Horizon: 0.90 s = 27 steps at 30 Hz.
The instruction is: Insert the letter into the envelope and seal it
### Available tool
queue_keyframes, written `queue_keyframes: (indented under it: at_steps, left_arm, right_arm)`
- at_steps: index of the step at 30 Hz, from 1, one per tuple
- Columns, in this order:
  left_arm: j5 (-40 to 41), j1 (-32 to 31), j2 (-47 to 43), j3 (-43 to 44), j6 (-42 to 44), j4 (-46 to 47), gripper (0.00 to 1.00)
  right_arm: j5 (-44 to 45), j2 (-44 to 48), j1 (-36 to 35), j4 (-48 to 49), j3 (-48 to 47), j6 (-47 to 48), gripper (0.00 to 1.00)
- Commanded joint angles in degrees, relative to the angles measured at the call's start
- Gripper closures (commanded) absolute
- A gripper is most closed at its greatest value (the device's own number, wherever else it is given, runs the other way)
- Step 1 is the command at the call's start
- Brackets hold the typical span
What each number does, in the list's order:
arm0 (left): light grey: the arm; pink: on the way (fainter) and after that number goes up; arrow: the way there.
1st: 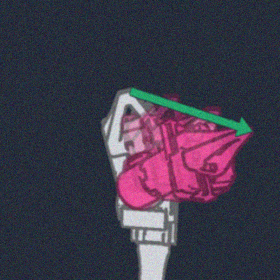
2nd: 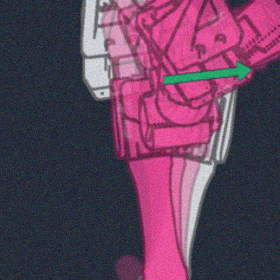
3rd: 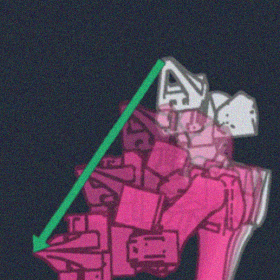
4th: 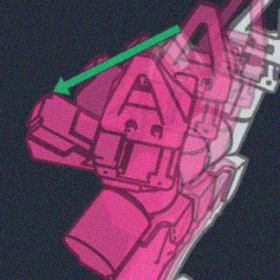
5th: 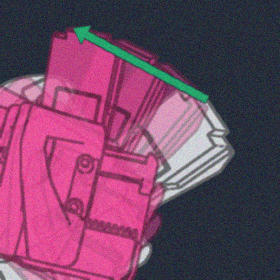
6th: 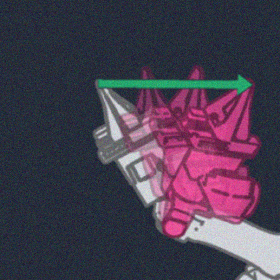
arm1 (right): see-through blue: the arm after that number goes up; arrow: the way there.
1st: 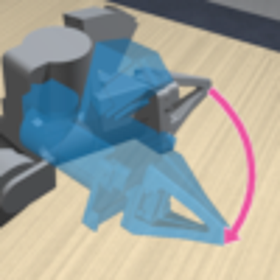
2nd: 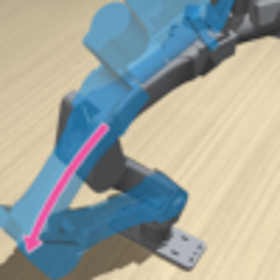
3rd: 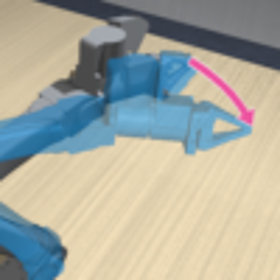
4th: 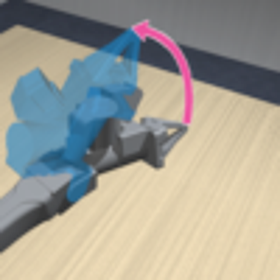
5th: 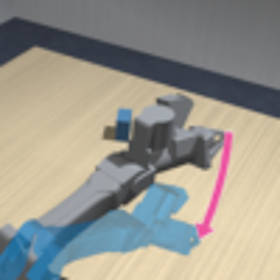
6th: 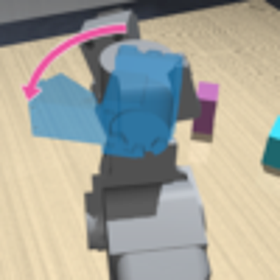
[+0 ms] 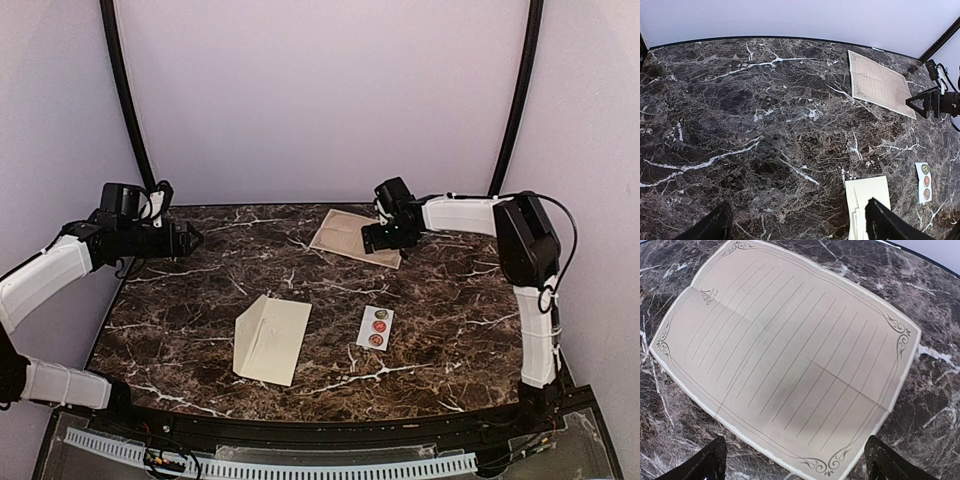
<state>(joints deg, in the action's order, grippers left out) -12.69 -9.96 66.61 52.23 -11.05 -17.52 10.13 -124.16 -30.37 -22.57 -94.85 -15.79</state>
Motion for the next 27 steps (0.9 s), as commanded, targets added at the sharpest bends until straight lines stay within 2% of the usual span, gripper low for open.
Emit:
queue_keyframes:
  at_steps: [1, 6, 18, 27]
  left_arm:
    - [0.2, 0.2, -0.9, -1.0, 0.9, 1.0, 0.09]
    - [-0.6, 0.2, -0.2, -1.0, 0.7, 1.0, 0.10]
    - [-0.8, 0.2, 0.3, -1.2, 0.6, 1.0, 0.10]
    - [-1.6, 0.2, 0.3, -1.4, 0.4, 1.2, 0.10]
  right_arm:
    - [-2.8, -3.8, 0.3, 0.2, -5.1, 2.9, 0.12]
    - [-5.6, -5.2, 0.5, 0.4, -5.0, 2.0, 0.15]
    - [-9.9, 2.1, 0.9, 4.1, 12.7, -3.9, 0.17]
    - [-9.8, 15.6, 0.9, 4.1, 31.3, -13.1, 0.18]
